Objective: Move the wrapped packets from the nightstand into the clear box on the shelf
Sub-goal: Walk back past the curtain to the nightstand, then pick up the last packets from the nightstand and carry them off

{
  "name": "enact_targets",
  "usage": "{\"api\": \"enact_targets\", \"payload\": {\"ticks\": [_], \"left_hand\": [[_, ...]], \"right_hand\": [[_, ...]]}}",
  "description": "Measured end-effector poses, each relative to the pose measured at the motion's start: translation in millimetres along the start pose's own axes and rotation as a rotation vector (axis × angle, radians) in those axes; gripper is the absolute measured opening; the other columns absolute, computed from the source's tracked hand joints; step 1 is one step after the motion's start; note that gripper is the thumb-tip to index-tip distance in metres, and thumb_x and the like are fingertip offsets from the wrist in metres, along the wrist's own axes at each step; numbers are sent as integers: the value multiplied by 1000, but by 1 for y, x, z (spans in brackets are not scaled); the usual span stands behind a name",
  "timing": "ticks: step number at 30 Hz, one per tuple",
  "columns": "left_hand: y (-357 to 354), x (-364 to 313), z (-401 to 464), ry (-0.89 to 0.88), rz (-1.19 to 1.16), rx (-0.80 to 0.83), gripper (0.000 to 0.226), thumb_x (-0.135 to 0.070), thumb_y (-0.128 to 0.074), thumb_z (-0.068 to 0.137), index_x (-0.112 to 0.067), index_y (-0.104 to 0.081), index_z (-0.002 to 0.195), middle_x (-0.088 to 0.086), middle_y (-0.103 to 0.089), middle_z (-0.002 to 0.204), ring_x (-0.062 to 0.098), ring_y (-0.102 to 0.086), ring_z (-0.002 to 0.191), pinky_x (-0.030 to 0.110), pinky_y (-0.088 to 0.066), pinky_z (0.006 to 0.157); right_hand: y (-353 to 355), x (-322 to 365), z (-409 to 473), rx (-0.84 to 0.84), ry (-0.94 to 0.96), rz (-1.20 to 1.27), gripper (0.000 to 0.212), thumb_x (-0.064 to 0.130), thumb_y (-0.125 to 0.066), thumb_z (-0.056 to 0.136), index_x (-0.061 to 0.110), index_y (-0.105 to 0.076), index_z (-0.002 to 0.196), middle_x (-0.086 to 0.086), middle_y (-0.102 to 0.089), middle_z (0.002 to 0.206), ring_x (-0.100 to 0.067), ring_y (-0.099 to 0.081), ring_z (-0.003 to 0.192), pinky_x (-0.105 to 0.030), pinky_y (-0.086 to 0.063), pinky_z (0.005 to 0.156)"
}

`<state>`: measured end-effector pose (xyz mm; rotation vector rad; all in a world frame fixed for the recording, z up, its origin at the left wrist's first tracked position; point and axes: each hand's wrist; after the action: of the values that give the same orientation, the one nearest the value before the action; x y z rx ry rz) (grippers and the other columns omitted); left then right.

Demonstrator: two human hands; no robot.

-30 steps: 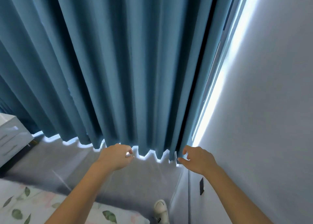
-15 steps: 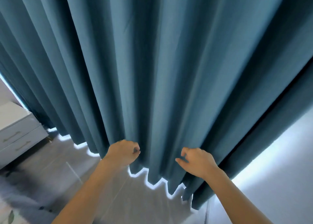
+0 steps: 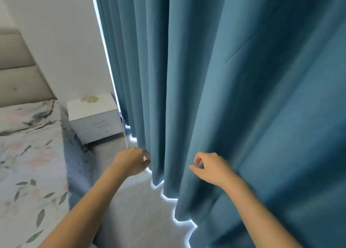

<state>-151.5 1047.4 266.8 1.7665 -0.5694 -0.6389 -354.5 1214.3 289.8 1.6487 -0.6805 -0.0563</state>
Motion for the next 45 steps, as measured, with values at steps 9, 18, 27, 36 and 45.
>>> {"api": "enact_targets", "payload": {"ticks": [9,18,27,36,45], "left_hand": [[11,114,16,388,-166,-68,27,-38,-43,95,-35,-64,112,-12,-70,107,14,-64,98,30,-54,82],[18,301,92,609,-293,2,29,-38,-43,95,-34,-64,114,-8,-69,114,14,-65,98,30,-54,86],[91,465,233,594,-264,7,31,-35,-41,95,-17,-60,78,1,-66,93,19,-56,81,29,-44,66],[104,571,387,636,-326,51,32,-36,-46,94,-19,-56,69,-1,-61,78,23,-55,79,28,-43,67],[130,672,525,703,-378,41,29,-41,-46,92,-25,-66,106,-3,-69,110,18,-63,102,30,-51,84]], "right_hand": [[-15,105,160,200,377,10,25,46,-53,87,28,-56,104,14,-65,106,-13,-58,89,-30,-49,80],[-77,258,353,273,553,-102,26,44,-51,89,23,-59,103,4,-66,109,-20,-57,101,-32,-49,81],[-68,363,538,241,494,-61,33,46,-50,90,33,-47,120,8,-60,110,-14,-53,98,-31,-49,78],[-84,417,731,283,384,-83,41,37,-51,91,26,-43,130,4,-63,112,-19,-56,104,-34,-51,81],[-101,480,930,404,391,-141,41,38,-49,92,25,-43,131,0,-64,106,-18,-58,99,-34,-53,82]]}}
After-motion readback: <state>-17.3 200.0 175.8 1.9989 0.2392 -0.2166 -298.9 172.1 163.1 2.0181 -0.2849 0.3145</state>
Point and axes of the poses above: each hand's wrist, its own z-axis towards the middle knuckle, its own y-axis out of the back of the hand, x = y × z
